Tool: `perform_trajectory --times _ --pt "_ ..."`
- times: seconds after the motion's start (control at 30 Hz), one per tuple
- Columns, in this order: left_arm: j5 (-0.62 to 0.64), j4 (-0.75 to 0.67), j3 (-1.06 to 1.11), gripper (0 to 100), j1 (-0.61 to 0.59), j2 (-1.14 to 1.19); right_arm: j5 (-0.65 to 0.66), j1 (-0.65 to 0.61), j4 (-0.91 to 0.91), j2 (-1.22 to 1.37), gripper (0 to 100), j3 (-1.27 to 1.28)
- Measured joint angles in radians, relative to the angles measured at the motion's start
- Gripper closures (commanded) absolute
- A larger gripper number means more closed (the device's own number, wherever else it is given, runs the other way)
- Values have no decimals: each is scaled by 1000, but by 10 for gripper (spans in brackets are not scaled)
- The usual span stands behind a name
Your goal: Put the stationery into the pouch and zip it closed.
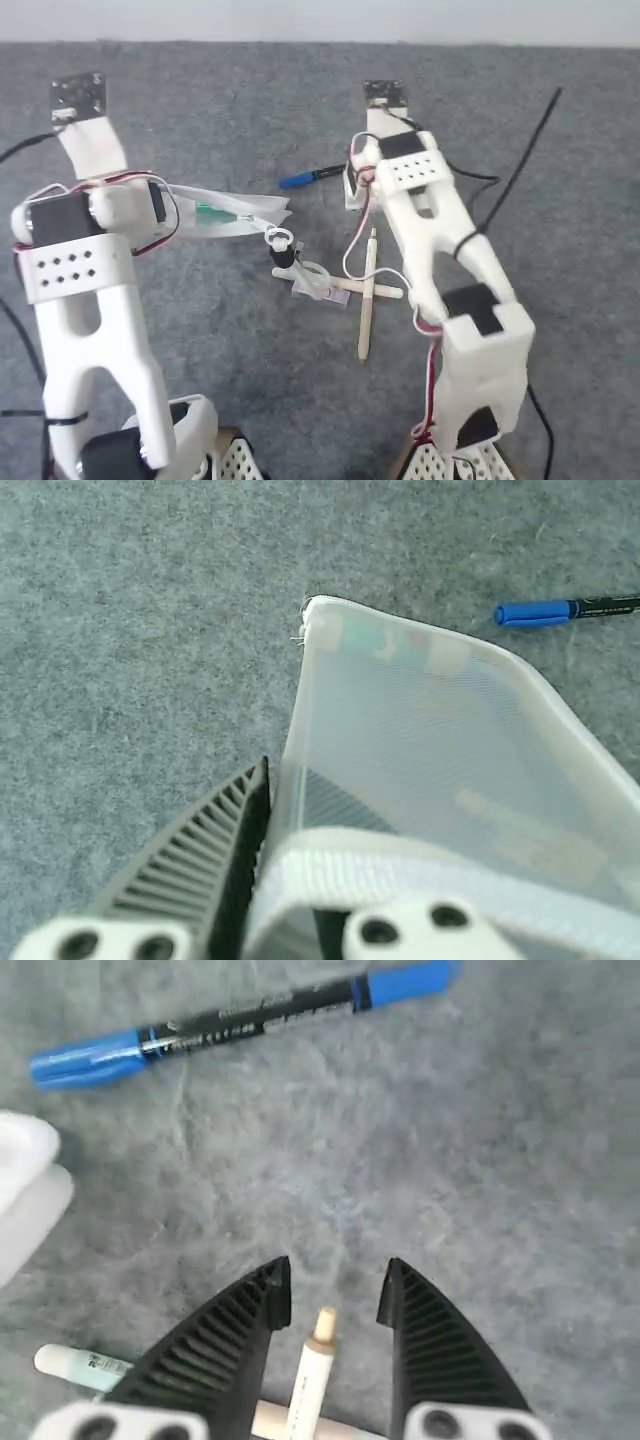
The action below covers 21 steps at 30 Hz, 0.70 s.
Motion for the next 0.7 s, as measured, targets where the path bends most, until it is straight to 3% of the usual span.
perform_trajectory --times 0.47,0.7 --pt "0 0 0 991 0 0 0 5 235 359 860 -384" --pt "0 0 0 991 0 0 0 5 353 485 993 -549"
